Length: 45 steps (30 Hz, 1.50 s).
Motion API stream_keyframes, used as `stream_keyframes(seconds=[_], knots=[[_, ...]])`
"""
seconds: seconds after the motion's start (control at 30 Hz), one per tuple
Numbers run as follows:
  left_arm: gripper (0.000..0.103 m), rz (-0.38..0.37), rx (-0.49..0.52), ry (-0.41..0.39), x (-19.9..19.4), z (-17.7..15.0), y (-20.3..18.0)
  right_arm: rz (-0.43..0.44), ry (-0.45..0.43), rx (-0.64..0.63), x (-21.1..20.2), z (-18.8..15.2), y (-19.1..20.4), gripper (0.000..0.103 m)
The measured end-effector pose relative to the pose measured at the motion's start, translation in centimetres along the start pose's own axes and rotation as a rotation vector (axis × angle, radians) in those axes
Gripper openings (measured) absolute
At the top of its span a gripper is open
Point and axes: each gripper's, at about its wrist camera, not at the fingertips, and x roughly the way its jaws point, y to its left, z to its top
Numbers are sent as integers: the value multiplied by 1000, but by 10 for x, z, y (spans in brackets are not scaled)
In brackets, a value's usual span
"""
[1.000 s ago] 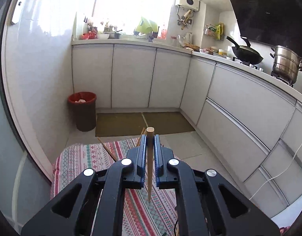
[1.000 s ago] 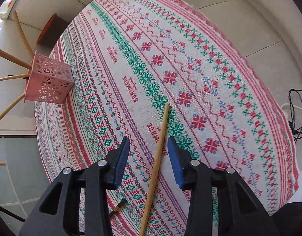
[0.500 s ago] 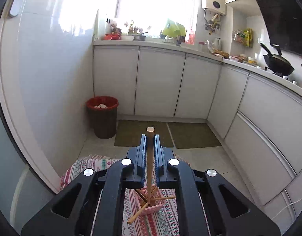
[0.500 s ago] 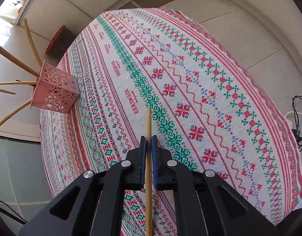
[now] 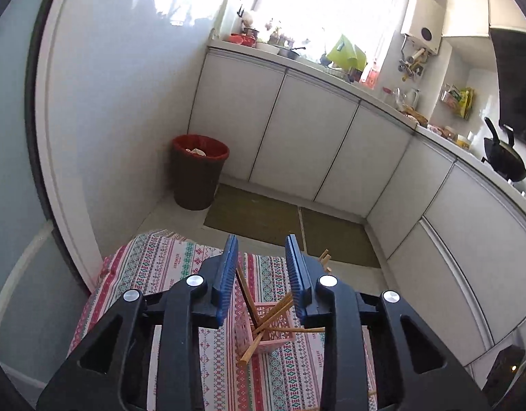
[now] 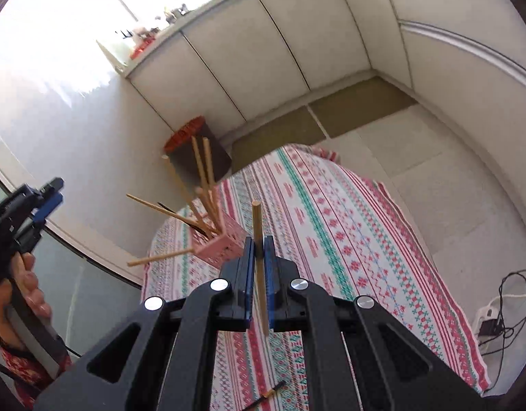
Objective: Organize utensils
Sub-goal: 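Open both tools to release the chopsticks into the basket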
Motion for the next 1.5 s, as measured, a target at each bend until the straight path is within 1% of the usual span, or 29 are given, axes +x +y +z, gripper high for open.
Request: stream_keyframes(seconds=[0.1, 0.17, 0.27, 0.4, 0.57, 0.7, 0.77, 0.8, 0.83, 0.87, 0.9, 0.97, 1.07, 1.17, 1.23, 1.27, 1.3, 1.37, 1.43, 1.5], knots=[[40, 1, -28, -15, -14, -12, 9, 39, -69, -40, -15, 25, 29, 6], [42, 0, -52, -15, -21, -23, 19, 61, -120, -64, -24, 42, 48, 6], [42, -6, -100, 19, -19, -37, 35, 90, -155, -91, -27, 64, 73, 6], [42, -2, -152, 53, -11, -51, 54, 81, -221, -157, -21, 84, 108, 6], [42, 3, -190, 92, 4, -58, 72, 59, -201, -202, 5, 94, 133, 6], [42, 0, -205, 107, 10, -58, 82, 25, -169, -235, 40, 92, 147, 6], [42, -3, -215, 116, 12, -58, 86, 25, -142, -254, 63, 89, 153, 6], [42, -4, -216, 121, 13, -59, 86, 34, -112, -271, 76, 87, 157, 8], [42, -2, -215, 123, 13, -59, 87, 45, -59, -290, 93, 84, 163, 9], [42, -2, -214, 126, 13, -59, 87, 39, -19, -299, 108, 82, 166, 10], [42, -3, -214, 126, 12, -59, 87, 35, -4, -302, 114, 79, 168, 14], [42, -7, -212, 121, 10, -58, 86, 34, -25, -316, 111, 74, 171, 15], [42, -14, -205, 125, 10, -59, 83, 40, -44, -320, 94, 66, 170, 27], [42, -20, -173, 143, 9, -61, 74, 35, -49, -313, 77, 61, 162, 27], [42, -24, -155, 158, 9, -64, 67, 15, -52, -310, 68, 56, 153, 29], [42, -25, -144, 168, 9, -65, 64, 2, -54, -312, 65, 53, 148, 35], [43, -25, -135, 178, 9, -67, 60, -15, -56, -315, 62, 50, 145, 44], [45, -29, -118, 195, 9, -72, 54, -42, -67, -318, 56, 41, 136, 52], [47, -27, -98, 215, 9, -79, 47, -69, -68, -322, 52, 33, 127, 53], [49, -24, -81, 234, 9, -85, 42, -80, -47, -315, 50, 24, 116, 56]])
